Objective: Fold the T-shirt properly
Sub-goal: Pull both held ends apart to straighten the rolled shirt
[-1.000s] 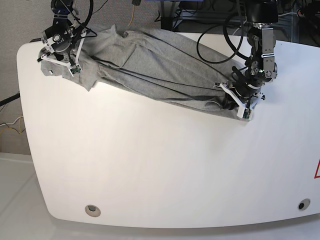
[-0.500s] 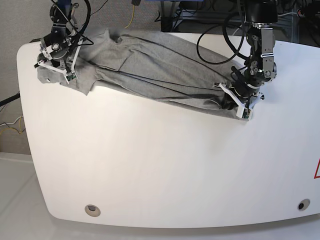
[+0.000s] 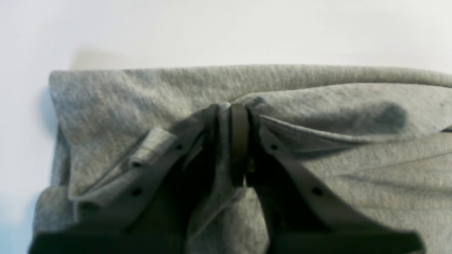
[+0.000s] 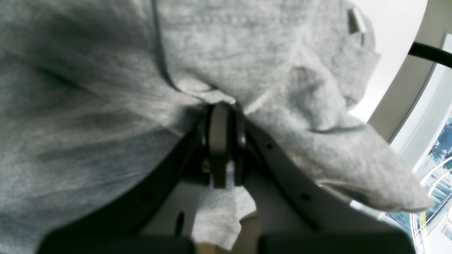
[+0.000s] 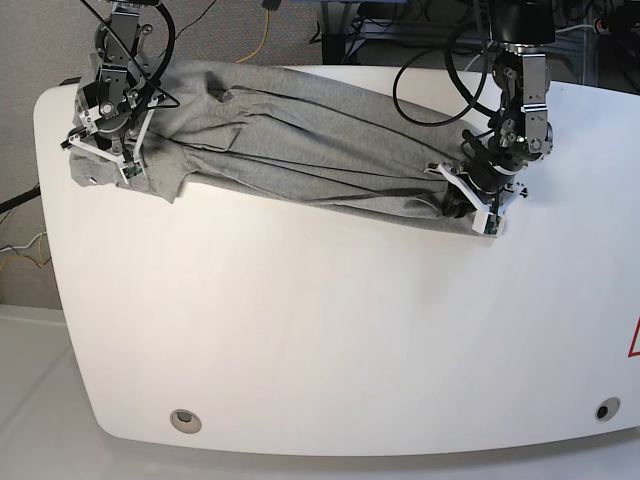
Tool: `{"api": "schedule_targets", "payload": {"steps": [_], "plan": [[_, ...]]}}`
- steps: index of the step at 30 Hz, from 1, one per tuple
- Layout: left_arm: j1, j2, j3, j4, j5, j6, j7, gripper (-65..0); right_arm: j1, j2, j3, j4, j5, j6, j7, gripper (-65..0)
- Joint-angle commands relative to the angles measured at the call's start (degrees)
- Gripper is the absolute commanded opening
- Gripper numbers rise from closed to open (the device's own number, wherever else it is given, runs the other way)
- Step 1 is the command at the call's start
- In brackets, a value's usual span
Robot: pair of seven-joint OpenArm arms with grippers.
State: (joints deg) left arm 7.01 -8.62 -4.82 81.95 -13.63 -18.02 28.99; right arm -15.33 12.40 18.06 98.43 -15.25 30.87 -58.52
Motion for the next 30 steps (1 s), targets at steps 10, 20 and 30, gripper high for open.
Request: {"api": "schedule_targets", "payload": {"steps": [10, 20, 30], "plan": [[2.36, -0.39, 0.03, -1.47, 4.53, 1.01, 8.85, -61.8, 2.19, -3.13, -0.79, -3.8, 4.48, 2.31, -1.57, -65.0], [2.97, -2.94, -1.47, -1.47, 4.44, 1.01, 8.77, -61.8, 5.09, -4.54, -6.5, -3.88, 4.39, 2.23, -1.57, -65.0], [2.71, -4.17, -5.86, -1.64, 4.53, 1.01, 8.77, -61.6, 7.29, -4.71, -9.93, -3.88, 4.48, -1.91, -1.57, -65.0]]}}
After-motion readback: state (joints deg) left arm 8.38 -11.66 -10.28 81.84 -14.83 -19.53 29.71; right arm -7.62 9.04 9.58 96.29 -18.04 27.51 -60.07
